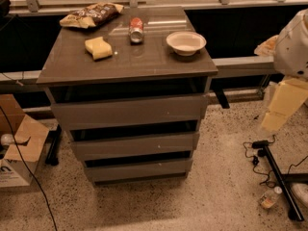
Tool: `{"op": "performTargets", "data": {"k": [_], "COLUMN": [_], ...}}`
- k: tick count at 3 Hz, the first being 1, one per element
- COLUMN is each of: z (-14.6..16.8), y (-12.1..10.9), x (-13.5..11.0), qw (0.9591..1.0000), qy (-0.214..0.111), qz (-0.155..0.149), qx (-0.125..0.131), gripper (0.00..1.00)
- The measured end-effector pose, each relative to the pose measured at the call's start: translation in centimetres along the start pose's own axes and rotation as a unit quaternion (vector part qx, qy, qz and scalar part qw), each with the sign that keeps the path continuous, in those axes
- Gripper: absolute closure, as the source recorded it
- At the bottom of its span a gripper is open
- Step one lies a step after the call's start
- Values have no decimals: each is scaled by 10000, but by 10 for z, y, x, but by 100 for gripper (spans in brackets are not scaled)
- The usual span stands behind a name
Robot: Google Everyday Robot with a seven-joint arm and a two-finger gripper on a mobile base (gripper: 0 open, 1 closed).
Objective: Open bottom drawer
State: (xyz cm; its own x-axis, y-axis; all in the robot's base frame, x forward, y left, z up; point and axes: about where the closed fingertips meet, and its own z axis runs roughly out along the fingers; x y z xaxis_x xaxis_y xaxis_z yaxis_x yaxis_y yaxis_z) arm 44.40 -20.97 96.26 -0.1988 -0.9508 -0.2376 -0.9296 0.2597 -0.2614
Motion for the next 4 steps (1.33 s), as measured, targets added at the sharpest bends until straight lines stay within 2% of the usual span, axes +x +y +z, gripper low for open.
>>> {"op": "performTargets", "data": {"k": [1, 2, 4], "z": [37, 90, 114], "y": [-11, -28, -20], "x": [3, 9, 8], "qw": [9994, 9974, 9975], "qy": [-287, -530, -312], "qz": [-38, 158, 129], "qx": [-168, -456, -621], "gripper": [0, 0, 0]}}
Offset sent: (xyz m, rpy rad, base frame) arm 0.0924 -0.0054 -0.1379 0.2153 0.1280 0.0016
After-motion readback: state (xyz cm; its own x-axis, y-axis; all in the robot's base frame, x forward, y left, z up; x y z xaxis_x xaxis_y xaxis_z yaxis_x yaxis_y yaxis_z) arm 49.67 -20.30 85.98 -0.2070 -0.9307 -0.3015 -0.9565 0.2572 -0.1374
